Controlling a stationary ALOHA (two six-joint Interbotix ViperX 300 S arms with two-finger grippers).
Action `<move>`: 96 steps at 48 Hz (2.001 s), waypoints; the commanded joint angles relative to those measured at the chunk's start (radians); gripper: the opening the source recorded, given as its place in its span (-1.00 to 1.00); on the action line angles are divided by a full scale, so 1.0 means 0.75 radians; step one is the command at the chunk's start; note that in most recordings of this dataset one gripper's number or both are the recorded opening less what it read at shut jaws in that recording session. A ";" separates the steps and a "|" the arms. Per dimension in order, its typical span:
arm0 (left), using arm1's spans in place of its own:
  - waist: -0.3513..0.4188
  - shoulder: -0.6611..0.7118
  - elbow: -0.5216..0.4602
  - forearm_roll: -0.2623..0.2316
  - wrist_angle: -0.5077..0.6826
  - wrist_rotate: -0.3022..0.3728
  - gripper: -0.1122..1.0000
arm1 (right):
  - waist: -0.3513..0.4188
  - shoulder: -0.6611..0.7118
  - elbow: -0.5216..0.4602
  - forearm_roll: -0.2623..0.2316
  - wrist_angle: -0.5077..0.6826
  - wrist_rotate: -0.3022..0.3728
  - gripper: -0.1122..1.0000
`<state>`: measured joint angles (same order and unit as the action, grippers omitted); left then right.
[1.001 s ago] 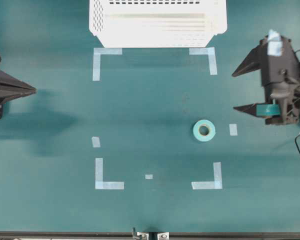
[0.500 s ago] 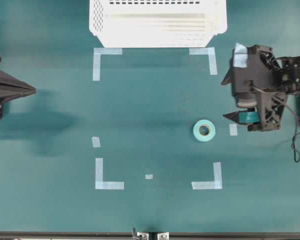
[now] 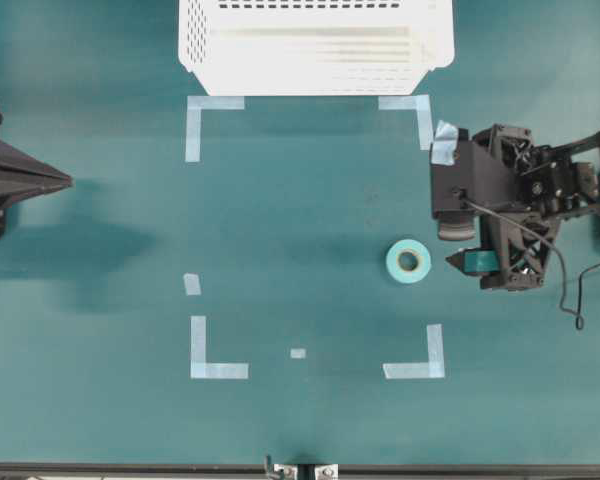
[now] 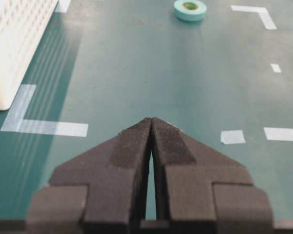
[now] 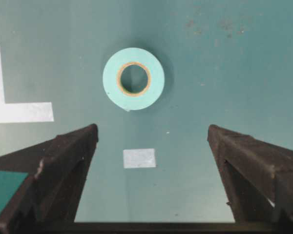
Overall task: Put the tape into the white basket.
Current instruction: 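Move the right gripper over the teal tape roll and lower it, then close the right gripper on the tape roll's rim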
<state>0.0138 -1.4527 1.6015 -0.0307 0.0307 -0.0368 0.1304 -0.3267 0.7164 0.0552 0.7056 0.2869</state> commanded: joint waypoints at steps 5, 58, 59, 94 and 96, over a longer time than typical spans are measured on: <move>0.000 0.018 -0.035 0.000 -0.008 0.002 -0.99 | 0.039 0.027 -0.033 0.004 -0.045 0.033 0.97; 0.000 0.020 -0.033 0.000 -0.006 0.002 -0.99 | 0.072 0.276 -0.018 -0.065 -0.292 0.057 1.00; 0.000 0.020 -0.033 0.002 -0.006 0.002 -0.99 | 0.072 0.280 -0.016 -0.065 -0.301 0.057 1.00; 0.000 0.020 -0.033 0.000 -0.006 0.002 -0.99 | 0.082 0.407 0.014 -0.061 -0.440 0.098 1.00; 0.000 0.018 -0.033 0.000 -0.006 0.002 -0.99 | 0.086 0.413 0.014 -0.057 -0.448 0.098 1.00</move>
<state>0.0123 -1.4527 1.6015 -0.0307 0.0291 -0.0368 0.1871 -0.0138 0.7348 0.0077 0.3881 0.3590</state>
